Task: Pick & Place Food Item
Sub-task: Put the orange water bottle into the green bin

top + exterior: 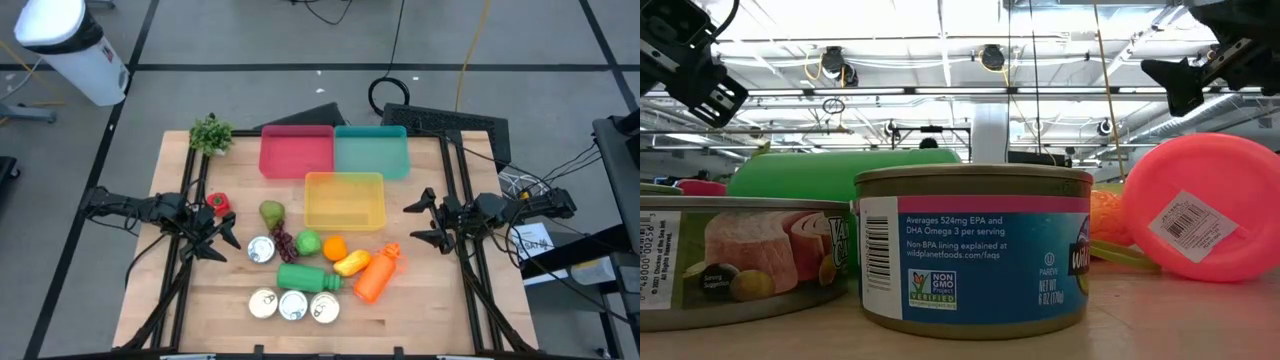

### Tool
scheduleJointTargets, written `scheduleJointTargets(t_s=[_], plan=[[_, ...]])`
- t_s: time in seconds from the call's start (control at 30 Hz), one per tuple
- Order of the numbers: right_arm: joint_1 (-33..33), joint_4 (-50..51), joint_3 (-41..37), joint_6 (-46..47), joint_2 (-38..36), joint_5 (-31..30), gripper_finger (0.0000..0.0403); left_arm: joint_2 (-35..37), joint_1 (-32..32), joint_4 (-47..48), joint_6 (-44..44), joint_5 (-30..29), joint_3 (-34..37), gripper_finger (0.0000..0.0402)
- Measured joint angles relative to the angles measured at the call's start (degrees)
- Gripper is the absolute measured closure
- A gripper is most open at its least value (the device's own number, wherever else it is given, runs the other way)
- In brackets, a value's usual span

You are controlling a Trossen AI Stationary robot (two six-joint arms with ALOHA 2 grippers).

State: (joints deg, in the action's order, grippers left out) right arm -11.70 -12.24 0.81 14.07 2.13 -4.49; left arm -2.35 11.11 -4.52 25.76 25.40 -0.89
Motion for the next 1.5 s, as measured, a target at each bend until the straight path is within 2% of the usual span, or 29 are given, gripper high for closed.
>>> scheduleJointTargets(t_s=[0.2, 0.4, 0.47, 0.53, 0.63, 0.73, 0.8, 1.0, 1.13, 1.33, 1.4, 1.5], plan=[[0.0, -5.2, 0.0, 1.7, 0.3, -0.2, 0.0064, 0.0, 0.0, 0.0, 0.0, 0.0, 0.0, 0.0149], [0.0, -6.6, 0.0, 2.9, 0.4, -13.7, 0.0064, 0.0, 0.0, 0.0, 0.0, 0.0, 0.0, 0.0149], [0.0, -6.4, 0.0, 6.7, 0.8, -14.7, 0.0064, 0.0, 0.0, 0.0, 0.0, 0.0, 0.0, 0.0149], [0.0, -6.8, 0.0, 11.6, 2.1, -10.3, 0.0064, 0.0, 0.0, 0.0, 0.0, 0.0, 0.0, 0.0149], [-0.9, -14.0, 0.0, 13.1, 5.7, 1.0, 0.0064, 0.0, 0.0, 0.0, 0.0, 0.0, 0.0, 0.0149], [-4.8, -22.2, 0.0, 9.4, 11.7, 1.0, 0.0064, 0.0, 0.0, 0.0, 0.0, 0.0, 0.0, 0.0149], [-8.3, -27.3, 0.7, 5.6, 16.9, -2.0, 0.0064, 0.0, 0.0, 0.0, 0.0, 0.0, 0.0, 0.0149], [-18.1, -29.1, 8.5, -4.2, 36.8, -11.4, 0.0064, 0.0, 0.0, 0.0, 0.0, 0.0, 0.0, 0.0149], [-19.1, -33.2, 15.3, -6.4, 46.8, -14.9, 0.0064, 0.0, 0.0, -0.1, 0.0, 0.0, 0.0, 0.0149], [-21.1, -33.7, 20.5, -9.6, 58.3, -9.0, 0.0064, 0.0, 0.0, 0.0, 0.0, 0.0, 0.0, 0.0149], [-23.5, -31.6, 23.3, -13.9, 63.9, -10.6, 0.0064, 0.0, 0.0, -0.1, 0.0, 0.0, 0.0, 0.0149], [-27.0, -24.2, 29.8, -22.7, 72.3, -16.4, 0.0064, 0.0, 0.0, 0.0, 0.0, 0.0, 0.0, 0.0149]])
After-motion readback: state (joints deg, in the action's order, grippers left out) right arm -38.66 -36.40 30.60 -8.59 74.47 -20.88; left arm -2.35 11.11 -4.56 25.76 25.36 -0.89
